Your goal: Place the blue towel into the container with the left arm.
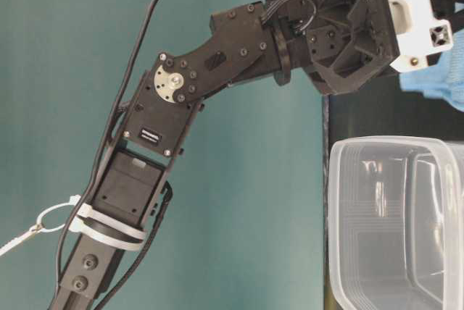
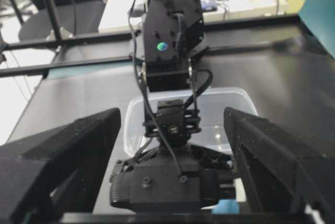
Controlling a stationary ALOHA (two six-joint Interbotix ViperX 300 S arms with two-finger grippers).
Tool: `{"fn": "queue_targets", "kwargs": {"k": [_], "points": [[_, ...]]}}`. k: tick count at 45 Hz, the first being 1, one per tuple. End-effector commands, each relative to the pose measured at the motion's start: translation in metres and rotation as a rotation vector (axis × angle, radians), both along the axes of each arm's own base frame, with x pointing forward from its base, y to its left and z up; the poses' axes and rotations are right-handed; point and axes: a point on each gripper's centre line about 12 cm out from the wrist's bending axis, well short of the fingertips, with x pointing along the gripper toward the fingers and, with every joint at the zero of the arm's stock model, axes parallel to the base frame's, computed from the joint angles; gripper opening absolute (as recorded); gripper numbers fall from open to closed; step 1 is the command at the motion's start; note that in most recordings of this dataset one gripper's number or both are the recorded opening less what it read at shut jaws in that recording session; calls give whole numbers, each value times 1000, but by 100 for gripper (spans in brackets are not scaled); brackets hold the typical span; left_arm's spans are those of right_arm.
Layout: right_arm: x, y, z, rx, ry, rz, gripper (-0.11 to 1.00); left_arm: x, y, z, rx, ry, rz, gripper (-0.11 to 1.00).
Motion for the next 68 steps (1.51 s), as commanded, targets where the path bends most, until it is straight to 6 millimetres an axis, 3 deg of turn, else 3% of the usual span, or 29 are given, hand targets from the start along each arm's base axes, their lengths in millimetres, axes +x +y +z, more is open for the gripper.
{"fn": "queue_targets", "kwargs": {"k": [1,3,12,19,24,29,41,52,68], "points": [[0,0,4,7,-12,-2,77,5,4,26,2,-54,7,11],[0,0,4,9,-13,-2,77,7,3,40,2,-84,5,6],[-2,0,9,46,-35,-4,77,-6,11,125,5,-170,23,6],[-2,0,9,49,-37,-4,77,-46,20,182,6,-138,49,6],[-2,0,9,49,-35,-6,77,-76,25,196,6,-77,68,6],[-2,-1,9,51,-35,-7,77,-106,25,193,5,-13,72,6],[-2,-1,8,51,-31,-12,77,-158,23,153,2,46,71,6],[-1,-2,6,53,-26,-17,77,-175,26,127,3,-46,74,6],[-1,-3,6,53,-25,-21,77,-176,27,108,0,-42,82,6]]}}
